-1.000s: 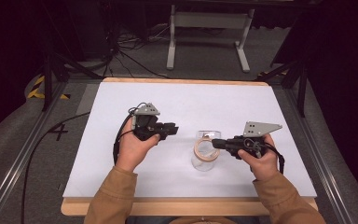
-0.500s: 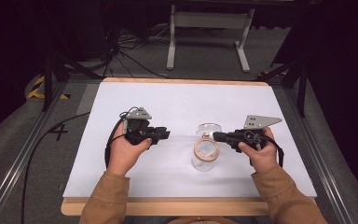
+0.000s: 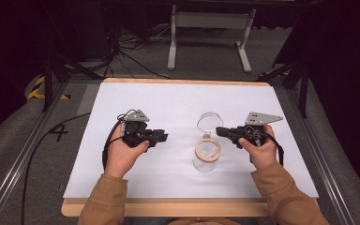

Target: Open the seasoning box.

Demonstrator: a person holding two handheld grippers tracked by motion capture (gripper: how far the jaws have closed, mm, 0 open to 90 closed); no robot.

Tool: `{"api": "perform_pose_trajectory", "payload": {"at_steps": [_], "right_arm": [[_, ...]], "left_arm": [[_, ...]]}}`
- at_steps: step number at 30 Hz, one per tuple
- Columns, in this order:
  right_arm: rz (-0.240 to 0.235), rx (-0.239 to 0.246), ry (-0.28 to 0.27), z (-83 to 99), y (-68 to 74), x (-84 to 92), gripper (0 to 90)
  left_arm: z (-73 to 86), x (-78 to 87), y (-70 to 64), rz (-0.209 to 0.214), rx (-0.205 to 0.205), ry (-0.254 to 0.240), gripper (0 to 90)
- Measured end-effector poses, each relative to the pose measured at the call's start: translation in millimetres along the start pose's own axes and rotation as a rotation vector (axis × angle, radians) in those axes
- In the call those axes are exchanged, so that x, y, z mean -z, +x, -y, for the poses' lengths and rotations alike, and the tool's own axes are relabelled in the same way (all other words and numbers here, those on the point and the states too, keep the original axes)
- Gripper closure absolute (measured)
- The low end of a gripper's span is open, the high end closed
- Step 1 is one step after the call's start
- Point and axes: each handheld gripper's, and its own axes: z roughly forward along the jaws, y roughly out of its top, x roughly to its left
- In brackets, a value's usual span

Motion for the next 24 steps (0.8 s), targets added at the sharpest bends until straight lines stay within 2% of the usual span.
{"api": "perform_pose_trajectory", "payload": {"at_steps": [7,11,15,22,24], "right_arm": [[-0.017,0.018,0.011,-5.1,6.3,5.0,88.4],[-0.042,0.045,0.014,-11.0,12.0,11.3,86.8],[-0.038,0.074,0.005,-16.3,15.0,19.9,84.7],[-0.017,0.065,-0.016,-19.7,8.1,40.4,80.3],[0.002,0.059,-0.013,-19.5,3.5,46.5,80.3]], "left_arm": [[-1.5,-1.2,-1.2,0.004,-0.010,-0.001,71.5],[-3.3,-1.5,-5.9,0.012,-0.066,0.025,67.6],[-5.4,0.8,-8.5,0.014,-0.082,0.037,64.5],[-4.4,6.7,-5.1,-0.009,-0.082,0.036,60.1],[-4.1,8.2,-3.9,-0.015,-0.074,0.040,58.9]]}}
